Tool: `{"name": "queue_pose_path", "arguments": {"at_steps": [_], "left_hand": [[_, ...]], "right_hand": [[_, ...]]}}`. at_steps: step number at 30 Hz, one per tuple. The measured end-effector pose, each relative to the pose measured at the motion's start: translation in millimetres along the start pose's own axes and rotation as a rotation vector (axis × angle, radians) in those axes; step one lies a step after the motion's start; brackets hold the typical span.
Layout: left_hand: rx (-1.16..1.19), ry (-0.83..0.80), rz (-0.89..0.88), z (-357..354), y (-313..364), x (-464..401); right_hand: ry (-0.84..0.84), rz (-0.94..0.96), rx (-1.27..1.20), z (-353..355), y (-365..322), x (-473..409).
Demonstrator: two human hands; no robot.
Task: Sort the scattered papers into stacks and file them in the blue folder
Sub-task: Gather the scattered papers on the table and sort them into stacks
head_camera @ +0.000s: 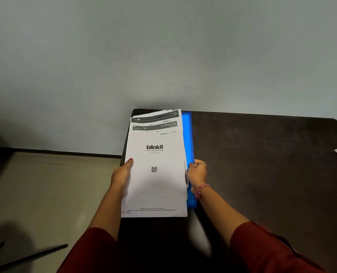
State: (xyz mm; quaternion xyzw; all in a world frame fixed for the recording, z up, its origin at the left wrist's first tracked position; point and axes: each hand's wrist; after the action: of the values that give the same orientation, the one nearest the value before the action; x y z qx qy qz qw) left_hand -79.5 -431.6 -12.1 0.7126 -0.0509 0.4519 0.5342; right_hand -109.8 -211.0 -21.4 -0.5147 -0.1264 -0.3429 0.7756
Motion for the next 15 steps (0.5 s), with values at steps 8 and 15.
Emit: {"name": "queue_pose_path", "arguments": {"at_steps": [8, 15], "left_hand": [[0.036, -0.045, -0.069, -17.7, -16.9, 25.6], [0.057, -0.104, -0.095, -52.3, -34.7, 65.5]], "right_hand": [[-0.025, -0.013, -0.025, 37.9, 14.6, 0.0], [-0.015, 0.016, -0.055, 89.1, 27.2, -3.0]]}}
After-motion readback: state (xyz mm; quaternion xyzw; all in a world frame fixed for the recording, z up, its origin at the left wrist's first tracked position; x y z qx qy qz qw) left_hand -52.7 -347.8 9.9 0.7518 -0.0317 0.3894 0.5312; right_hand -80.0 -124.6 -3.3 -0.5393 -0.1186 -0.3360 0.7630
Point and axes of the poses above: each hand's wrist, its own x-axis away from the middle knuckle, its own z-axis out of the back of the hand, y = z × x, and after that the axes turned 13 degrees about x, right-handed
